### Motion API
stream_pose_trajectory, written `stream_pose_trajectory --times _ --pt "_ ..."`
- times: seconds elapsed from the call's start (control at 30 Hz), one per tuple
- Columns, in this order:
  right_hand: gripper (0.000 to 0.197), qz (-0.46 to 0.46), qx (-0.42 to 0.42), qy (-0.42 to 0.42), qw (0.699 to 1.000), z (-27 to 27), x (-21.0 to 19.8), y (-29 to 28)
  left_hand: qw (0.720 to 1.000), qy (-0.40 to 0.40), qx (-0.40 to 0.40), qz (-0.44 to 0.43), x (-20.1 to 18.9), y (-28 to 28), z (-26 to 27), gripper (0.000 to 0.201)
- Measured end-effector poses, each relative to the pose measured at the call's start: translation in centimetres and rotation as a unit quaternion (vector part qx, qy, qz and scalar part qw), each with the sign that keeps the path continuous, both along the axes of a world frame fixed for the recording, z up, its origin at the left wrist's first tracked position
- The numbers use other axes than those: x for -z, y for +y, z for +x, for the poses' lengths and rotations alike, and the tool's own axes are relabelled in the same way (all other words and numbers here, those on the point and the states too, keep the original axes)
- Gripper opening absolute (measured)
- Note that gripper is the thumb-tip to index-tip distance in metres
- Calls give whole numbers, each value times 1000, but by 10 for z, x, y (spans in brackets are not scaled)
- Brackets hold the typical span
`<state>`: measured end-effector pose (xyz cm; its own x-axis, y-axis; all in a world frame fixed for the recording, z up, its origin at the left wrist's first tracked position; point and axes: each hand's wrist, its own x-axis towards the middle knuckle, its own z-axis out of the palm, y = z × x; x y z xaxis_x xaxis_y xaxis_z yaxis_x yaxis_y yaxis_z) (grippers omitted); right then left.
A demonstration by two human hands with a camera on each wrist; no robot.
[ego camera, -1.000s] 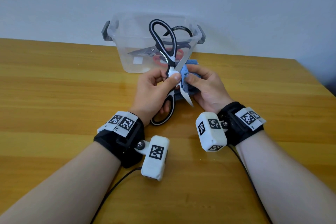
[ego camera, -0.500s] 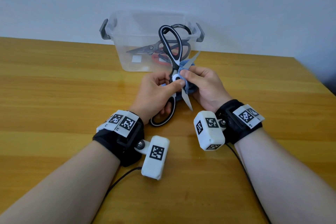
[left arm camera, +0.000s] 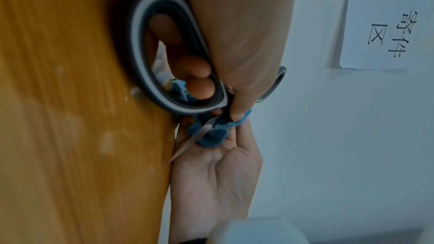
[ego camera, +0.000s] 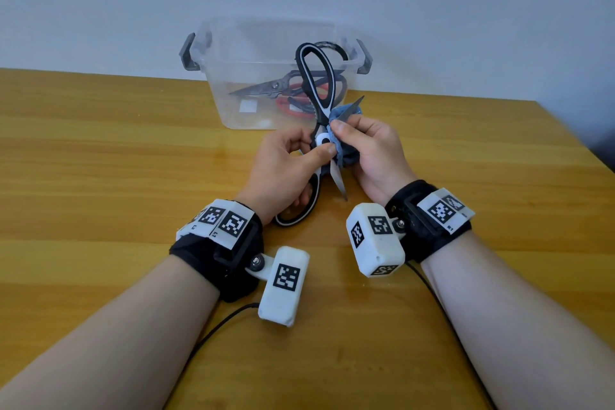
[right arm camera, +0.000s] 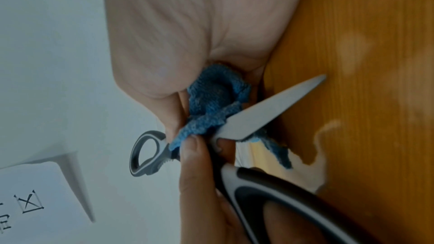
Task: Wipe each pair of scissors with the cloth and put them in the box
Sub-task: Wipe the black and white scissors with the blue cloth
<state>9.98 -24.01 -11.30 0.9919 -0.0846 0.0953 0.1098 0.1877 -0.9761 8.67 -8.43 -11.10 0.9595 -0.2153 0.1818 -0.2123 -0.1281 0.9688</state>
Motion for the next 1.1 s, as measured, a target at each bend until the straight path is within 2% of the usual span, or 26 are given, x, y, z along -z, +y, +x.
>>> stream_pose_trajectory --times 0.27,0.53,0.67,0.77,0.87,1.0,1.03,1.1 --pt "17 52 18 -1 998 -1 -3 -3 1000 -1 13 0 -3 0 -2 30" --pt "27 157 60 7 986 1 -10 -8 1000 4 24 8 -3 0 -3 31" --pt "19 185 79 8 980 3 -8 -9 999 7 32 1 -3 1 -4 29" --pt "17 181 95 4 979 4 -6 -10 999 8 37 -3 -2 0 -3 28" --pt "20 220 112 5 969 8 -4 -15 999 16 27 -9 -2 2 -2 29" --pt "46 275 40 37 960 8 -6 -15 998 18 -18 -52 -3 5 -1 30" --pt "48 265 10 49 963 6 -7 -13 998 13 -22 -59 -3 5 -2 28" --pt "38 228 -48 61 971 2 -8 -8 997 11 -27 -78 -3 5 -2 27"
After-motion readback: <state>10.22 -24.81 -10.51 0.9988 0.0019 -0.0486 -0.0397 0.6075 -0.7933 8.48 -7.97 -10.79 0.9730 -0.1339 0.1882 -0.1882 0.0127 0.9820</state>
